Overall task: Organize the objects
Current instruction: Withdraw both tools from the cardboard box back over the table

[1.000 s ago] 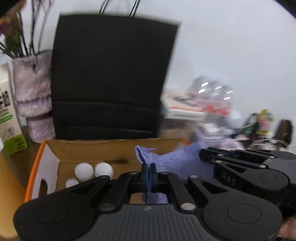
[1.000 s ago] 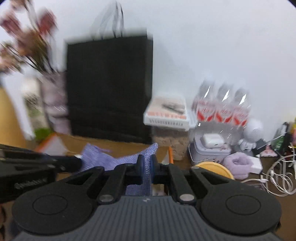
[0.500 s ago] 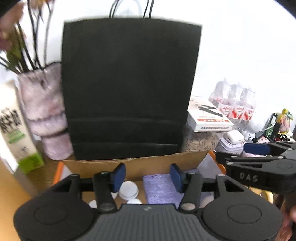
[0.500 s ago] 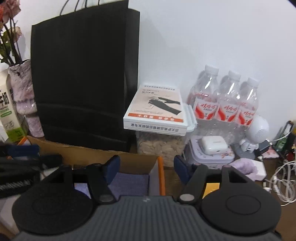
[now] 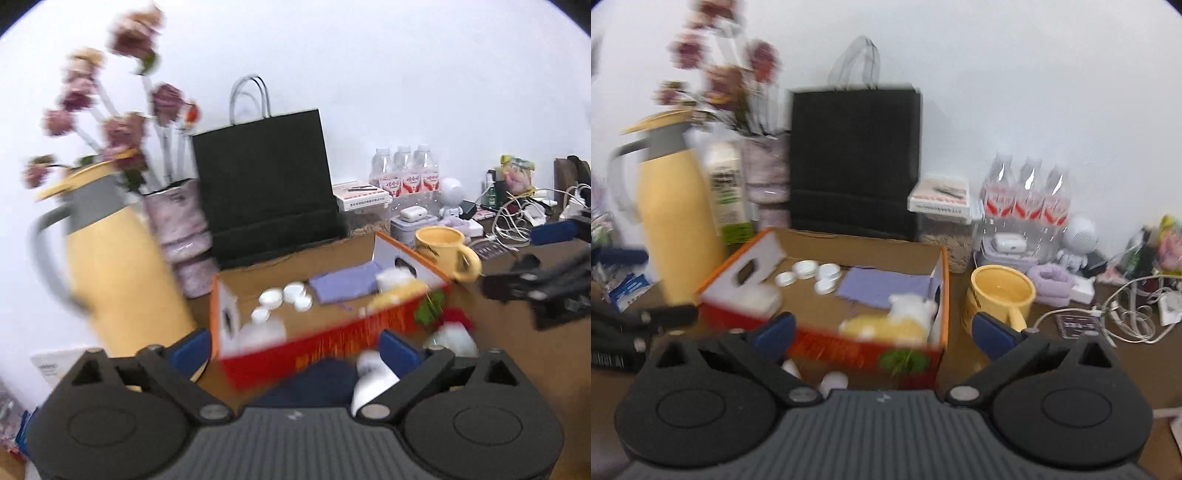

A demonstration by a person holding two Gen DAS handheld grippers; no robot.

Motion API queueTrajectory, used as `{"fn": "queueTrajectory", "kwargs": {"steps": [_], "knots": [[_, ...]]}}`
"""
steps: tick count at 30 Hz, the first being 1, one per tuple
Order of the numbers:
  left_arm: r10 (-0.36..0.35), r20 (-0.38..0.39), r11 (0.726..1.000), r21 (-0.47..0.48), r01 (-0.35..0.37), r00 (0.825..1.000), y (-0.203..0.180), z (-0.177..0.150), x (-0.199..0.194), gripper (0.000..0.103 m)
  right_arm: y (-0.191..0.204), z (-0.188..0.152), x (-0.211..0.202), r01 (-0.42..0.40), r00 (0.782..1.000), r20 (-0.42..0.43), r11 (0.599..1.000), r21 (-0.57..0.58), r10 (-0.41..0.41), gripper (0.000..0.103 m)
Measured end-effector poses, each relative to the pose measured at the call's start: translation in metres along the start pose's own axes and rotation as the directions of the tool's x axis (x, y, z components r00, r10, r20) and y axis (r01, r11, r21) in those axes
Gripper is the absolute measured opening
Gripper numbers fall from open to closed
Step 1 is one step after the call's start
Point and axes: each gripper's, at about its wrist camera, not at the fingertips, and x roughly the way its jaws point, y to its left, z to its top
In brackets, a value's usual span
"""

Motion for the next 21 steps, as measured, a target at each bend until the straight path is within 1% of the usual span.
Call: {"fn": "queueTrajectory", "kwargs": {"steps": [1, 2, 4, 6, 7, 9, 11, 12, 13, 14, 16, 17, 18, 21], "knots": [[-0.003, 0.0, 1.0, -0.016, 0.003, 1.0, -0.001, -0.015, -0.018, 0.098, 0.006, -0.015, -0.022, 0.004, 1.0, 0.012, 1.0, -0.008, -0.004, 0.103], [-0.026, -0.004, 0.999, -0.039, 0.026, 1.0, -0.001, -0.03, -0.037, 0.098, 0.012, -0.032, -0.046, -0.007, 1.0, 0.021, 1.0, -0.008, 0.007, 0.103], [-0.087, -0.015, 0.993, -0.086, 0.086, 0.996, -0.004, -0.061, -0.074, 0.098, 0.018, -0.062, -0.089, -0.044, 0.998, 0.037, 0.999, 0.016, 0.044, 0.103], [-0.119, -0.014, 0.988, -0.098, 0.117, 0.993, -0.006, -0.084, -0.1, 0.098, 0.022, -0.088, -0.123, -0.093, 0.995, 0.03, 0.996, 0.007, 0.093, 0.103], [-0.109, -0.019, 0.99, -0.094, 0.106, 0.994, -0.007, -0.093, -0.111, 0.098, 0.024, -0.097, -0.136, -0.111, 0.994, 0.008, 0.994, -0.013, 0.111, 0.103], [-0.058, -0.031, 0.994, -0.095, 0.055, 0.998, -0.007, -0.108, -0.132, 0.098, 0.028, -0.111, -0.16, -0.101, 0.995, -0.024, 0.994, -0.051, 0.099, 0.103], [-0.026, -0.028, 0.993, -0.119, 0.023, 0.999, -0.002, -0.116, -0.149, 0.099, 0.029, -0.121, -0.183, -0.071, 0.997, -0.017, 0.996, -0.056, 0.07, 0.103], [-0.026, -0.024, 0.99, -0.139, 0.022, 0.999, 0.001, -0.118, -0.154, 0.099, 0.028, -0.124, -0.191, -0.074, 0.997, -0.008, 0.996, -0.047, 0.074, 0.103], [-0.032, -0.019, 0.987, -0.156, 0.029, 0.999, 0.003, -0.12, -0.159, 0.1, 0.025, -0.127, -0.197, -0.104, 0.995, -0.005, 0.994, -0.026, 0.104, 0.103], [-0.044, -0.01, 0.984, -0.174, 0.042, 0.999, 0.006, -0.122, -0.162, 0.102, 0.024, -0.132, -0.2, -0.147, 0.989, -0.02, 0.989, -0.006, 0.147, 0.103], [-0.063, -0.011, 0.98, -0.19, 0.06, 0.998, 0.003, -0.123, -0.158, 0.102, 0.021, -0.138, -0.19, -0.223, 0.972, -0.064, 0.973, 0.051, 0.226, 0.103], [-0.075, -0.024, 0.98, -0.186, 0.069, 0.997, -0.001, -0.123, -0.154, 0.102, 0.022, -0.14, -0.185, -0.233, 0.968, -0.075, 0.97, 0.07, 0.238, 0.103], [-0.09, -0.036, 0.981, -0.175, 0.082, 0.995, -0.007, -0.123, -0.147, 0.102, 0.023, -0.142, -0.18, -0.221, 0.971, -0.07, 0.971, 0.086, 0.227, 0.103], [-0.143, -0.061, 0.979, -0.158, 0.132, 0.988, -0.026, -0.123, -0.122, 0.102, 0.027, -0.144, -0.168, -0.105, 0.994, -0.034, 0.99, 0.096, 0.108, 0.103]]}}
